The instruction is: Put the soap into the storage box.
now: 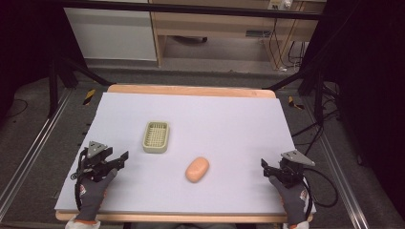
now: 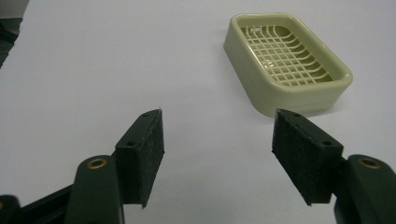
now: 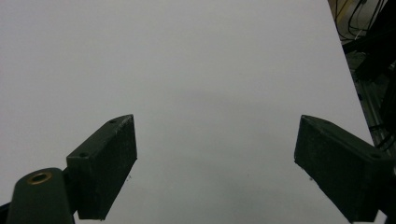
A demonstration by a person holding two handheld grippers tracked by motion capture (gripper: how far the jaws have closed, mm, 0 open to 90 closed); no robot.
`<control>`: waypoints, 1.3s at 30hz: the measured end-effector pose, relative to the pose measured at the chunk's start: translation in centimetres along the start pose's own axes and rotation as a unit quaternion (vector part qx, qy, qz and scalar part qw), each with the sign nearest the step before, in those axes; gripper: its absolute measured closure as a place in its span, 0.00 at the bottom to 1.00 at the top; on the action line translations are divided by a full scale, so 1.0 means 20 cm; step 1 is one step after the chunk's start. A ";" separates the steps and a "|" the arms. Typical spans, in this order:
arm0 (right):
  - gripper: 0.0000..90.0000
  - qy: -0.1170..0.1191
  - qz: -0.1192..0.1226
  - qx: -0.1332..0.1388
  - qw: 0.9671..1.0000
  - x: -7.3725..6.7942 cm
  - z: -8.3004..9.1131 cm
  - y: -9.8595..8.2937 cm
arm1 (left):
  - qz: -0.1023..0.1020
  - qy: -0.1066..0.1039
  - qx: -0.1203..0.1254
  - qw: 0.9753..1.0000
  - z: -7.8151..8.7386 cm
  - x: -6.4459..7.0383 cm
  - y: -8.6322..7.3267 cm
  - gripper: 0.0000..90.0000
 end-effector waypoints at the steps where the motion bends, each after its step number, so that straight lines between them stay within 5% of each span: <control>1: 0.15 -0.001 -0.002 0.001 1.000 0.00 0.00 0.00 | 0.000 0.000 0.000 1.000 0.00 0.00 0.00 0.38; 39: 0.13 -0.015 0.003 0.005 1.000 -0.01 0.02 0.01 | -0.041 -0.058 0.010 0.997 0.06 0.23 0.09 0.33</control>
Point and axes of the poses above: each handheld gripper's, and its own axes: z roughly backward along the jaws, y roughly out of its top, x roughly to its right, the point moved 2 cm from there along -z, roughly forward along the jaws, and after that the axes turned 10 degrees about y, right-handed, at the moved point
